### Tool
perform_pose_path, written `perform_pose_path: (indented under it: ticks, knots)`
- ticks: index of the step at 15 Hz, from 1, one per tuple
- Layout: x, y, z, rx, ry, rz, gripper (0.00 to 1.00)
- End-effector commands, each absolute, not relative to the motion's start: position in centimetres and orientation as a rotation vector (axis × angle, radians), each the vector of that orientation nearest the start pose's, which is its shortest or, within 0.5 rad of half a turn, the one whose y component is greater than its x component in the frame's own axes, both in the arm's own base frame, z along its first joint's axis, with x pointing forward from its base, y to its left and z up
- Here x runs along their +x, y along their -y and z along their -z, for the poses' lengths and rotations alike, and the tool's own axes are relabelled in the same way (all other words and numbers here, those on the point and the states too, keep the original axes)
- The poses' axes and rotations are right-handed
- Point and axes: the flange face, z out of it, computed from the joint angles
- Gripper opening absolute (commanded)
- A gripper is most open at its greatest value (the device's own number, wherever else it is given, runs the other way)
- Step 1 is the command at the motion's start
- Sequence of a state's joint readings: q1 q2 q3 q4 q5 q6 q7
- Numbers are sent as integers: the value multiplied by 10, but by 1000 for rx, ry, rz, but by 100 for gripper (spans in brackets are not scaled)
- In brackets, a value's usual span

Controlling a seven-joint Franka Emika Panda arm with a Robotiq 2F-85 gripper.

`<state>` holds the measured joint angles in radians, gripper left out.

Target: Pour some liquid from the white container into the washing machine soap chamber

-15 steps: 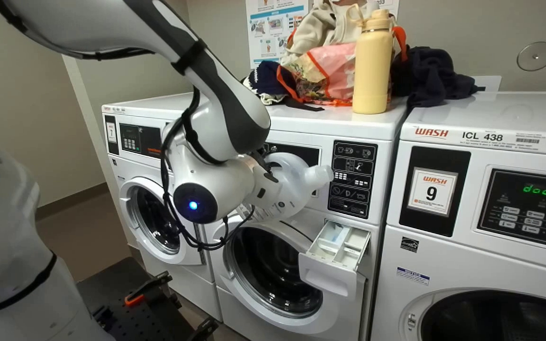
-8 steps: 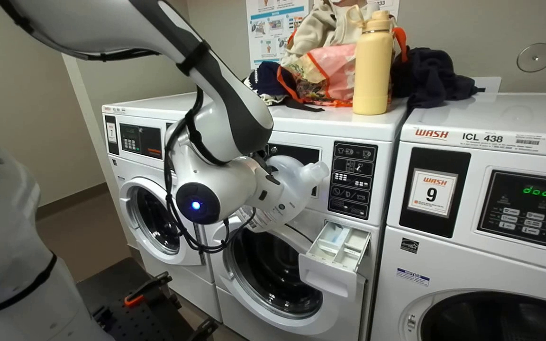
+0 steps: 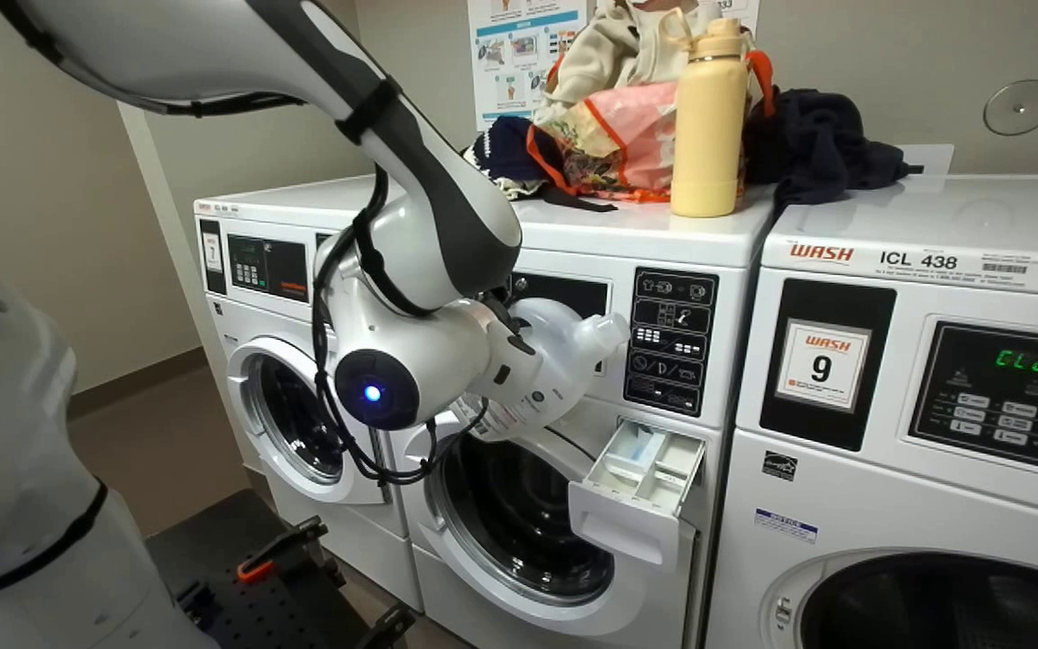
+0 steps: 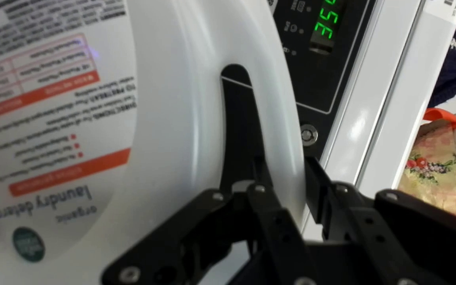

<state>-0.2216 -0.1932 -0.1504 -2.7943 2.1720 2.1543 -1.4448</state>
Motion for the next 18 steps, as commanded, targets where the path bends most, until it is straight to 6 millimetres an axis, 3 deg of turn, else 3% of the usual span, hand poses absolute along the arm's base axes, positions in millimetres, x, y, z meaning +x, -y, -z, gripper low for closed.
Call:
perform_pose_path:
  ticks: [1,12,18]
  knots:
    - [360,118,-273,-1693,-841,995,7]
    - [324,188,-278,-1375,-1078,718,7]
    - [321,195,-292,-1181,-1055,609,7]
